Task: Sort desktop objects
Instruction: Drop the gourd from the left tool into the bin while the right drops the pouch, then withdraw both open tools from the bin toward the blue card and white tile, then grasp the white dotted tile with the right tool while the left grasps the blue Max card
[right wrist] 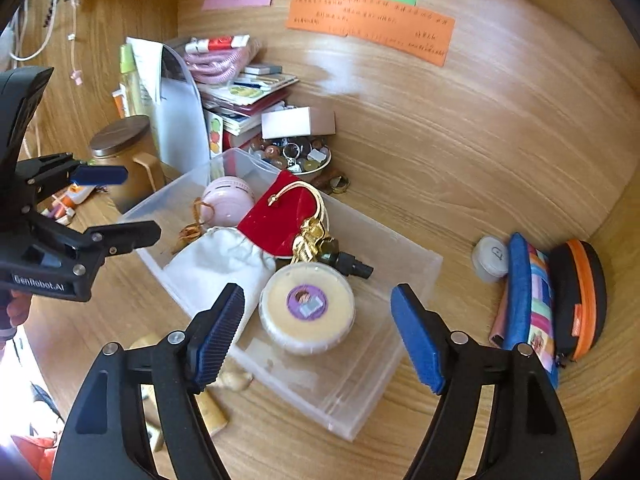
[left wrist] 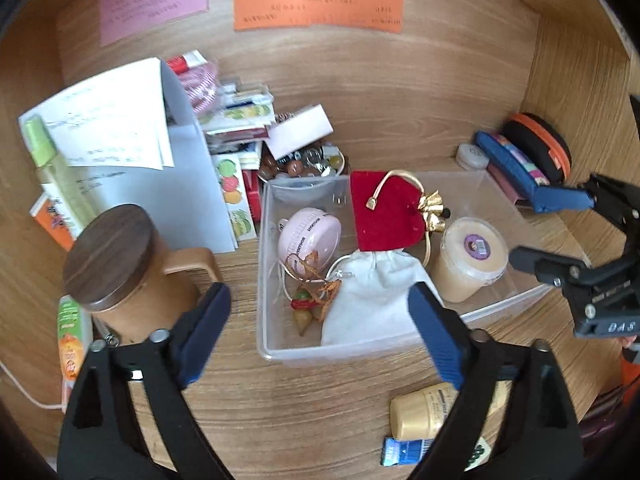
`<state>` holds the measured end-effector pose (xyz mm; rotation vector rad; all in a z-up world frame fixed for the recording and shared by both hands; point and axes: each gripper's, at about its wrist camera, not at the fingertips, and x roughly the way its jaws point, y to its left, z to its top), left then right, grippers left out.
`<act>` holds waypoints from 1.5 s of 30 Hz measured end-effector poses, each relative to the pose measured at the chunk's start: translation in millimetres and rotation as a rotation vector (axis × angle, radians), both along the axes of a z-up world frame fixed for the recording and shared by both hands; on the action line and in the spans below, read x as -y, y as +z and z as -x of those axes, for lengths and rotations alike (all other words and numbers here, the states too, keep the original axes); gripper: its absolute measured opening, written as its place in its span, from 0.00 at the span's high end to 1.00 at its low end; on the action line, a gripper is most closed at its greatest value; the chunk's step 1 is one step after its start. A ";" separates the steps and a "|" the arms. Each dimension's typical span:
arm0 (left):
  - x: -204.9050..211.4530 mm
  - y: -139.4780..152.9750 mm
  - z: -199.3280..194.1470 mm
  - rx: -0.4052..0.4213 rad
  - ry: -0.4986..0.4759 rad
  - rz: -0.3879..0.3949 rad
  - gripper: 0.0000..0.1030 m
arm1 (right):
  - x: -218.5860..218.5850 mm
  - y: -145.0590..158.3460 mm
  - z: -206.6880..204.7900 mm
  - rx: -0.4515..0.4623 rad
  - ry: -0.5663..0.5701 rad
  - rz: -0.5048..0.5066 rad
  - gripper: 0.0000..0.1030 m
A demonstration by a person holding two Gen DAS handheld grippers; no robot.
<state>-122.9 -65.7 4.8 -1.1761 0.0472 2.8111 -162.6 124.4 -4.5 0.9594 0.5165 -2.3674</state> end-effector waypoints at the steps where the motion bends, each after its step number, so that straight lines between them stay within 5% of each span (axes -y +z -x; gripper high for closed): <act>1: -0.1 2.4 -4.1 -0.007 0.005 -0.001 0.09 | -2.1 0.8 -3.9 -0.007 -0.001 0.002 0.27; 21: -24.9 -10.8 -71.6 -0.019 -0.031 0.038 0.05 | -41.5 -7.7 -74.1 -0.043 -0.027 0.081 0.21; 38: -17.7 -78.4 -112.3 0.098 -0.014 -0.003 0.05 | -23.3 -76.3 -126.2 0.163 0.041 0.195 0.22; 45: -15.5 -87.2 -129.8 0.087 -0.013 -0.013 0.05 | 3.1 -90.6 -138.2 0.146 0.076 0.149 0.45</act>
